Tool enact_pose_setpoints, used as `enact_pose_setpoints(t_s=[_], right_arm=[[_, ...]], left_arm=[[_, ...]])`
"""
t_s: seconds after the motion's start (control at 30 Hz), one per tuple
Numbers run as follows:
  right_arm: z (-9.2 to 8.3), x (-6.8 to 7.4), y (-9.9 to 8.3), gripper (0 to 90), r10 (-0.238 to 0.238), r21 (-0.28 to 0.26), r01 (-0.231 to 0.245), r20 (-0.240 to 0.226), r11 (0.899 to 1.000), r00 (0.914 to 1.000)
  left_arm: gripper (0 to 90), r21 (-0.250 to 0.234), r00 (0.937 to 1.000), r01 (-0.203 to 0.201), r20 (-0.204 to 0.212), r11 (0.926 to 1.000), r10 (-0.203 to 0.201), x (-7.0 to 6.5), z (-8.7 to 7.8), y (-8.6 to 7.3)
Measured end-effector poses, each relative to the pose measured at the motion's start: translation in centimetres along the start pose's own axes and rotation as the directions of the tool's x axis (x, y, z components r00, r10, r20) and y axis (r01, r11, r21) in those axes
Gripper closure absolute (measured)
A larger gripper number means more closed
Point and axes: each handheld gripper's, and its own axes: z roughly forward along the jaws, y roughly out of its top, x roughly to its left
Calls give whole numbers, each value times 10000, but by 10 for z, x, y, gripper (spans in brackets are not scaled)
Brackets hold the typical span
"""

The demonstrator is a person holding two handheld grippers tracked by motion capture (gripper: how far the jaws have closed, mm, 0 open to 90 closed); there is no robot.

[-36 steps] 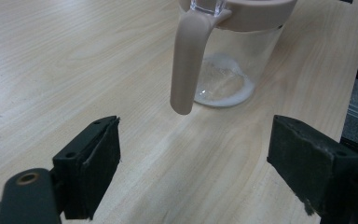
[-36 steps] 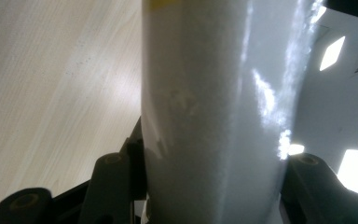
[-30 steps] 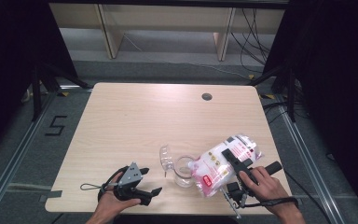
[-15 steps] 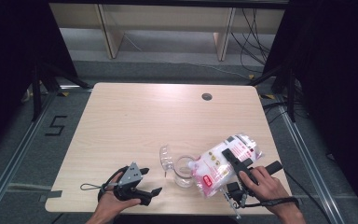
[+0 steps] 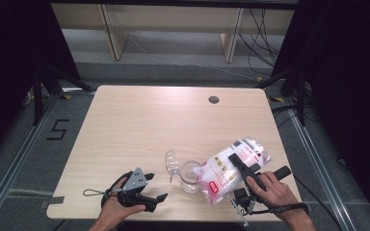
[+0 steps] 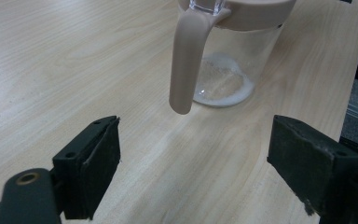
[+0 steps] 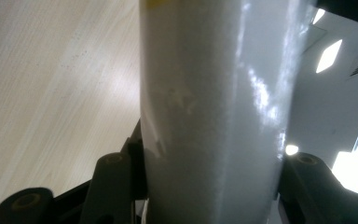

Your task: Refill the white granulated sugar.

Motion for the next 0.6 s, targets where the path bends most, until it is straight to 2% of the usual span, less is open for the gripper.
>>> enact_pose_setpoints(t_s=[0.2, 0.37, 0.4, 0.6], right_arm=[[-1, -1, 0, 543, -60, 72, 60, -75, 10000, 10000], [0, -1, 0, 543, -79, -51, 80, 65, 10000, 9999], [1, -1, 0, 543, -200, -109, 201, 89, 9997, 9998], [1, 0, 0, 544, -162, -111, 162, 25, 9998, 9999]], left_arm=[[165, 7, 10000, -3, 0, 10000, 3, 0, 0, 0], [165, -8, 10000, 34, -34, 10000, -34, -1, 0, 0], [165, 31, 10000, 26, -29, 10000, -26, -1, 0, 0], [165, 70, 10000, 19, 47, 10000, -19, -1, 0, 0]])
